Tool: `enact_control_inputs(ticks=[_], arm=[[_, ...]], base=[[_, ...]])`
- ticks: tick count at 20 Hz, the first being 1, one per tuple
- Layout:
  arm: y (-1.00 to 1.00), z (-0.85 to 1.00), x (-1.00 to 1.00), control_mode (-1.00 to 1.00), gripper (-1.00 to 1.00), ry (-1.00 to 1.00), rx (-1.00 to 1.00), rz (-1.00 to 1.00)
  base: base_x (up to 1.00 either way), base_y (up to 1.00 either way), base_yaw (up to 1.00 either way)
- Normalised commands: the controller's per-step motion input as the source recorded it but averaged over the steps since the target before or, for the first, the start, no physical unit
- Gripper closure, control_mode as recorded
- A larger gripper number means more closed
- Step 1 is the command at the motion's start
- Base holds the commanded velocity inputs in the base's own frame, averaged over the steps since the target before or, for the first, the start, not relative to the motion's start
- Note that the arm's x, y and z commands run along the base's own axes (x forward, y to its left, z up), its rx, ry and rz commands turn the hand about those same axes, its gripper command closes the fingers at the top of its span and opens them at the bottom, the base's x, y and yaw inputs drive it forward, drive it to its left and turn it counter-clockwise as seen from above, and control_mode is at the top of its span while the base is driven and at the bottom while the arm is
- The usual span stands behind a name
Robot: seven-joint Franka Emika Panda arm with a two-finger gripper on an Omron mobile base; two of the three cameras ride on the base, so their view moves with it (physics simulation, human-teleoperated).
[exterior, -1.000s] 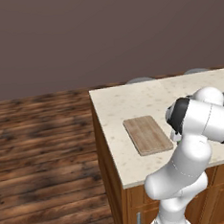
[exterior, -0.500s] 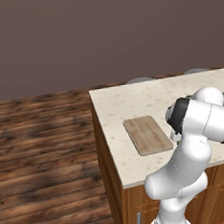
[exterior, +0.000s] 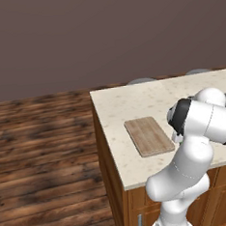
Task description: Pick up the sponge from the counter and clean the cutting board by briefly scrubbing or pressing down on the cutting board. Once finished, release the sponge.
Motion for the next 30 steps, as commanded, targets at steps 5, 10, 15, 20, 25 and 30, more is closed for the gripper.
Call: enact_control_inputs(ticks=[5,10,15,20,25,30], arm=[[0.00,0.00,0.00,-1.00,1.00,0.00,0.00,0.00],[0.00,0.00,0.00,-1.00,1.00,0.00,0.00,0.00],[0.00,0.00,0.00,-1.00,1.00,0.00,0.00,0.00],[0.00,0.00,0.00,-1.00,1.00,0.00,0.00,0.00],[0.00,0.00,0.00,-1.00,1.00,0.00,0.00,0.00],[0.00,0.09,0.04,-1.00,1.00,0.00,0.00,0.00]], base=[[0.00,0.00,0.00],[0.00,0.00,0.00],[0.00,0.00,0.00],[0.00,0.00,0.00],[0.00,0.00,0.00],[0.00,0.00,0.00]])
